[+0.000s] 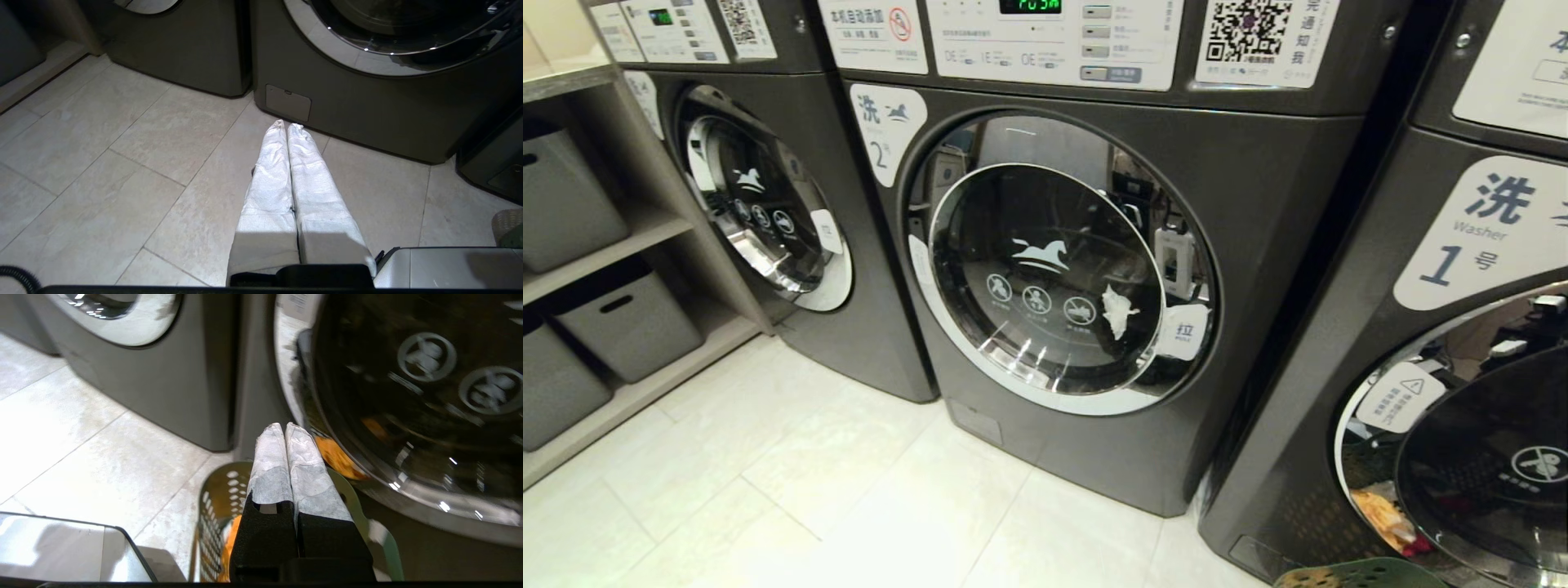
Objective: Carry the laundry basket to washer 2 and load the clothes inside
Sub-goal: Open the lid of the washing machine
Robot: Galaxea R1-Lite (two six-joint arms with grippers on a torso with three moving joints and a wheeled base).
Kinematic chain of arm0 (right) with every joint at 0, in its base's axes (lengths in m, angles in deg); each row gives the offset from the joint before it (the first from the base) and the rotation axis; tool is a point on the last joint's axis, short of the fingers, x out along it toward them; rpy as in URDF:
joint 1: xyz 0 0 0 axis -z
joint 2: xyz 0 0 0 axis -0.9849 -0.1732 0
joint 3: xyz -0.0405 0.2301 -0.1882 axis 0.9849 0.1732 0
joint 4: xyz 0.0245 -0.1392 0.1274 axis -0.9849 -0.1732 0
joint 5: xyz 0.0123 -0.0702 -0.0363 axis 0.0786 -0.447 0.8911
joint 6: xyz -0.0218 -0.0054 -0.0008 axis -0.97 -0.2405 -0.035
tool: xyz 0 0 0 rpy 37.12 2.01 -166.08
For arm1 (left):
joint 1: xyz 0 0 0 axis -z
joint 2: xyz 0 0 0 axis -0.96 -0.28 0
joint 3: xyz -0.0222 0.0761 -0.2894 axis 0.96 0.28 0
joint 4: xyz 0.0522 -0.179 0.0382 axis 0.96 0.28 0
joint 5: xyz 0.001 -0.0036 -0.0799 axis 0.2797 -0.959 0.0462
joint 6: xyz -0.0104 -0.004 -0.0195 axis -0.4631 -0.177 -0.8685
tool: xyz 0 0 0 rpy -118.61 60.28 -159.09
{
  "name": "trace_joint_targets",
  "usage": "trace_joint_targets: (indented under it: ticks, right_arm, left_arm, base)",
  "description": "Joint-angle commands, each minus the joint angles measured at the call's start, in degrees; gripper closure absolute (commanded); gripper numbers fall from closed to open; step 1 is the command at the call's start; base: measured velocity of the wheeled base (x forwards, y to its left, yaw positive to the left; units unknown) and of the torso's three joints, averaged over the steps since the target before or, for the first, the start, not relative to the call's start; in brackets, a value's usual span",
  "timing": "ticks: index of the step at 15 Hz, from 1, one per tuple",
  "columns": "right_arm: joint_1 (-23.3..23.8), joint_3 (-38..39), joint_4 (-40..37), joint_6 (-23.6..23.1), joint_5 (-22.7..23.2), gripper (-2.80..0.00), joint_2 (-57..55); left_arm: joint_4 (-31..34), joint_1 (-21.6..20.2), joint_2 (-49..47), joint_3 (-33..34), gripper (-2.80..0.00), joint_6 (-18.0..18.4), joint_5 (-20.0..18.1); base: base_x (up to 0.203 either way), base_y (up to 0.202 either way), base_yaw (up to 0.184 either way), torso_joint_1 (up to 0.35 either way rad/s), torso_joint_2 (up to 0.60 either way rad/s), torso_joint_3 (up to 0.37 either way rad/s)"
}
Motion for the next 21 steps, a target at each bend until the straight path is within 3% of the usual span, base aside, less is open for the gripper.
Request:
trace_joint_targets:
  ticks: [1,21]
  right_arm:
    - [0.02,0.0,-0.09,-0.01,0.03,0.0,-0.09]
    - [0.02,0.0,-0.09,-0.19,0.03,0.0,-0.09]
  left_arm:
    - [-0.01,-0.01,0.01,-0.01,0.0,0.03,0.0]
    - [-0.02,-0.01,-0.05,0.08,0.0,-0.34,-0.1]
  base:
    - [-0.005,0.001,-0.125,0.001,0.0,0.002]
    - [0.0,0.007,-0.169,0.002,0.0,0.002]
